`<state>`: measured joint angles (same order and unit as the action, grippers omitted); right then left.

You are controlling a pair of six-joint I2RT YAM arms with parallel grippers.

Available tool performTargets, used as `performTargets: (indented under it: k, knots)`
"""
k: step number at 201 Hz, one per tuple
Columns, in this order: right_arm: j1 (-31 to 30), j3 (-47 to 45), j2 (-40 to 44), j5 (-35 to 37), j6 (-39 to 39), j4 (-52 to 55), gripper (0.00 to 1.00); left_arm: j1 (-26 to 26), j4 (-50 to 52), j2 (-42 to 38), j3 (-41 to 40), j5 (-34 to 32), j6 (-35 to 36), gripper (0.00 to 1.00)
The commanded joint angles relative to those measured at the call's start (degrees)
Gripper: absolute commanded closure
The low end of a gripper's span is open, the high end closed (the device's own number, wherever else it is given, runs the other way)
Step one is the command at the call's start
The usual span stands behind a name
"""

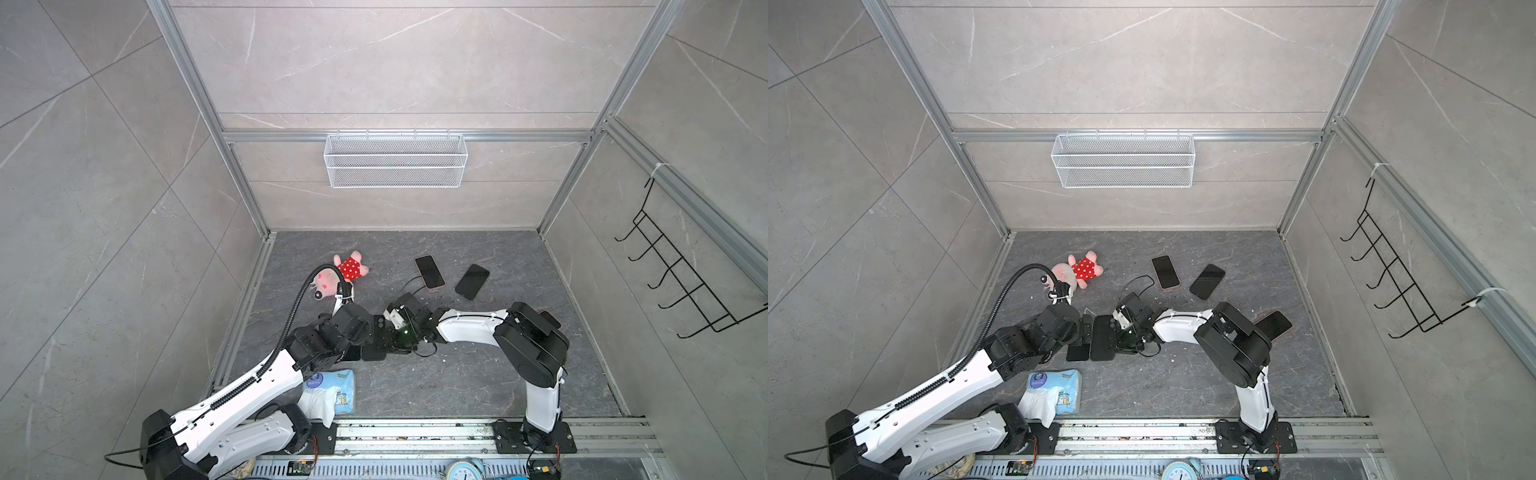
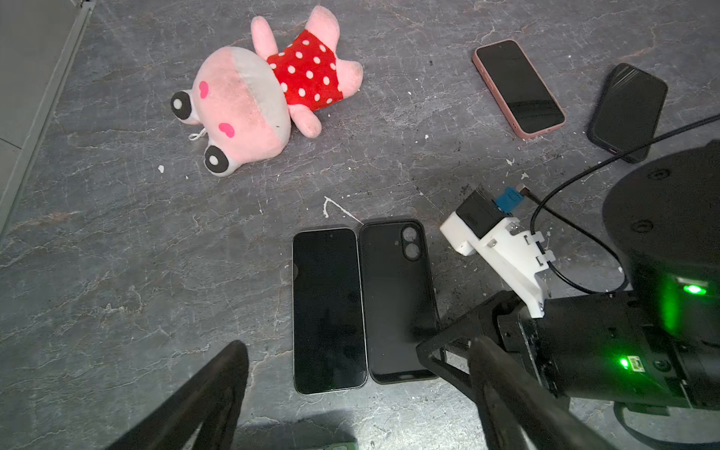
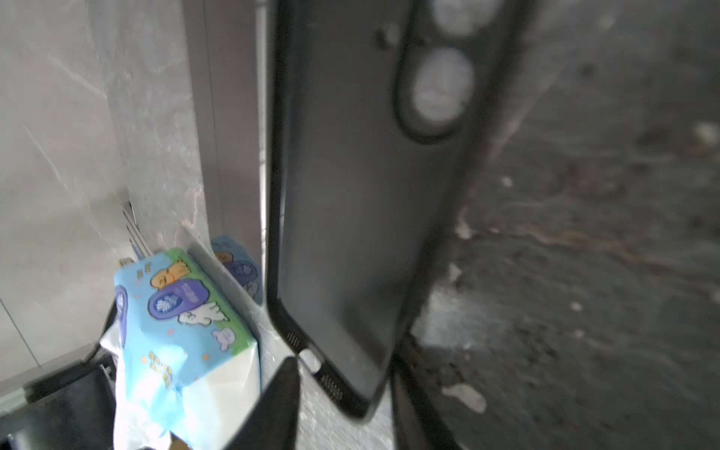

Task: Take the phone out of the phone case
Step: Place the phone case at the center of the table.

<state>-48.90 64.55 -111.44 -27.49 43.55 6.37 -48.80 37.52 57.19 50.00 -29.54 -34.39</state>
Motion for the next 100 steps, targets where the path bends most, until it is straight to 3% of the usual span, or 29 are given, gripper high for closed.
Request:
performTargets:
  k: [1, 38, 69, 100]
  knots:
    - [-0.23, 0.93, 2.88, 5.13, -3.94, 8.52, 0.40, 0.28, 0.09, -0.59, 0.97, 0.96, -0.69, 0.10]
    - [0.48, 0.60, 10.03, 14.34, -8.82, 18.24, 0.27, 0.28, -0.20, -0.42, 1.64, 2.15, -1.18, 0.09]
    - [5.14, 1.42, 17.97, 24.21, -13.84, 25.92, 0.01, 0.37, -6.19, 0.19, 1.05, 9.92, 0.89, 0.09]
    - [12.23, 9.09, 16.11, 31.90, -22.89, 33.34, 0.01, 1.04, -15.53, 3.99, 0.01, 21.23, 1.71, 0.09]
